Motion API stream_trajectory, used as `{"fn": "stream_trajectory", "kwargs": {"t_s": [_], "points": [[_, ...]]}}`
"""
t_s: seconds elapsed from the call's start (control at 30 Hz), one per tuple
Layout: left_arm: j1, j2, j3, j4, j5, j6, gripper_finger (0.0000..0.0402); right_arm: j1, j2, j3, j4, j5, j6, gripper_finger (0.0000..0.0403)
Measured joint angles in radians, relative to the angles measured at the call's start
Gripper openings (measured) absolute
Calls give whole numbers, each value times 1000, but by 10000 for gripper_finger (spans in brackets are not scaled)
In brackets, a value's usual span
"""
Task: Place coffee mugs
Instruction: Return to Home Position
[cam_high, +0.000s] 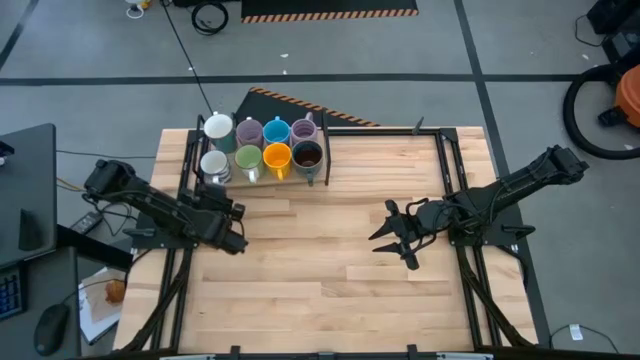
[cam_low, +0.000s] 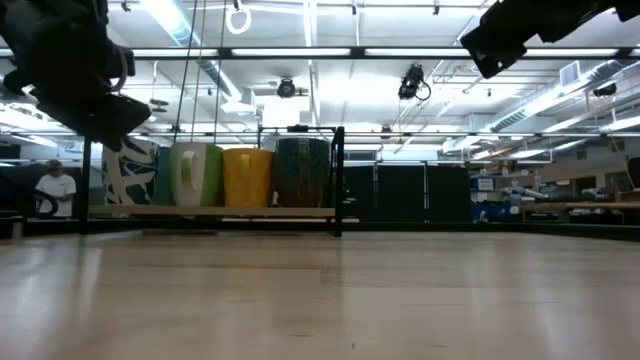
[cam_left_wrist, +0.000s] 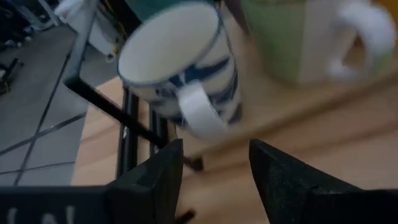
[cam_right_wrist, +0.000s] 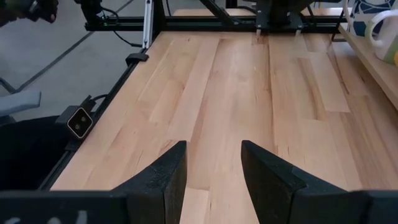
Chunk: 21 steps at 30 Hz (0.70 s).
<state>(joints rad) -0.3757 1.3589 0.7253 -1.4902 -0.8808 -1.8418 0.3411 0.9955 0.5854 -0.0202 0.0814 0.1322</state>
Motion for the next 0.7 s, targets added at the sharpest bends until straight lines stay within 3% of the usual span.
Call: {"fn": "stream_trajectory", "kwargs": {"t_s": [0.43, 0.7], "points": [[-110, -6, 118, 31, 197, 263, 181, 0, 0, 0, -12, 0, -1, 158], [-196, -5, 326, 316, 189, 685, 181, -3, -29, 49, -64, -2, -36, 158]]}}
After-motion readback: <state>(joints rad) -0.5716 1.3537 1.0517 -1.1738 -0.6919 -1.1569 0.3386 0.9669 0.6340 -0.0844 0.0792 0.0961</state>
